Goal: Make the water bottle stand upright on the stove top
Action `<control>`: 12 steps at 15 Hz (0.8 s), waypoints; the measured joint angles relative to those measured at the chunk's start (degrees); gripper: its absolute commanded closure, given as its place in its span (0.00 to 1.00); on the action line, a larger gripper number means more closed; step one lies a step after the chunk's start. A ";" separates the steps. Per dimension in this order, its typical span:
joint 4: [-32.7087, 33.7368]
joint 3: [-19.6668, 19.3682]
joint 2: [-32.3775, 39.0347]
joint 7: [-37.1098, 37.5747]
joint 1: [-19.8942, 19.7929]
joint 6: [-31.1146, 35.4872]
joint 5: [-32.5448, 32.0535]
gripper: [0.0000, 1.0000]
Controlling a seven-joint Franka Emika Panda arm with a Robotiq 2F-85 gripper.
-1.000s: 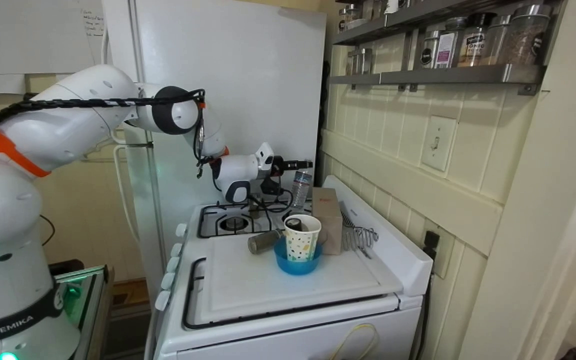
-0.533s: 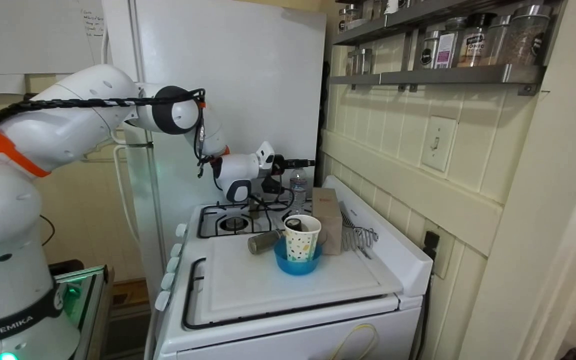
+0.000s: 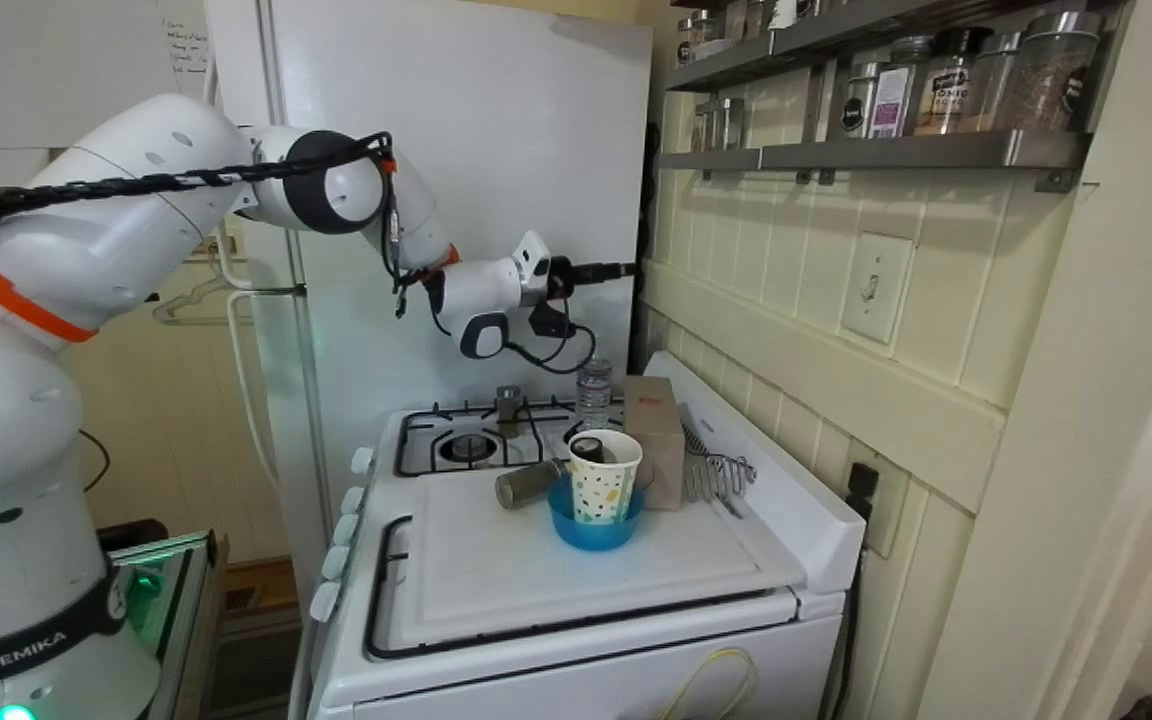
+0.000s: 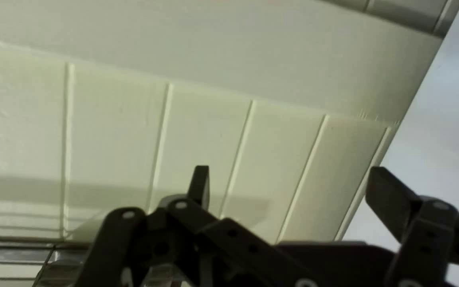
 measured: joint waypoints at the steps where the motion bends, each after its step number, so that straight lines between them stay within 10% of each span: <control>1: -0.35 0.12 -1.53 -0.24 -0.20 0.00 0.01 0.00; 12: -22.37 0.96 -26.85 -17.59 -1.78 -1.09 -3.71 0.00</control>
